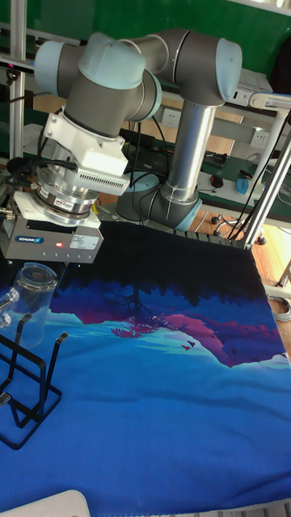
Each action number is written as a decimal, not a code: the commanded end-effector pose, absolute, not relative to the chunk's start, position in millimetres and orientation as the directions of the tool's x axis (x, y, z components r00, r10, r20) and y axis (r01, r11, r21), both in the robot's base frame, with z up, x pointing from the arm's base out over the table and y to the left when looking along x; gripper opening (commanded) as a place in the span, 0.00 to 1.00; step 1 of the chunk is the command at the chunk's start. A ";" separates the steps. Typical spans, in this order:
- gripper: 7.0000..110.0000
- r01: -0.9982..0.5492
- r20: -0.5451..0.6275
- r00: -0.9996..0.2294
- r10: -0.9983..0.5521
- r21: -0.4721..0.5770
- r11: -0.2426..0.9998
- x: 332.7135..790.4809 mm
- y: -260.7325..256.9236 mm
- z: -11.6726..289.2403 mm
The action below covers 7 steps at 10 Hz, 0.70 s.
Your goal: Put the cup on the cup rack
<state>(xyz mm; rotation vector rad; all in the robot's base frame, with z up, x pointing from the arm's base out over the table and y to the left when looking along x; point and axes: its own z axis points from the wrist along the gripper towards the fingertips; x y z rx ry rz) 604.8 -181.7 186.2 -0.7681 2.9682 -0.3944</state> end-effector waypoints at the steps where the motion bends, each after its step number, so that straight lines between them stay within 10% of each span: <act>1: 0.15 -0.478 0.004 -0.870 -0.492 -0.250 0.842 603.5 -184.1 181.3; 6: 0.15 -0.569 0.021 -0.816 -0.578 -0.208 0.796 600.0 -175.4 176.5; 7: 0.36 -0.571 0.027 -0.814 -0.581 -0.226 0.789 600.8 -180.3 177.8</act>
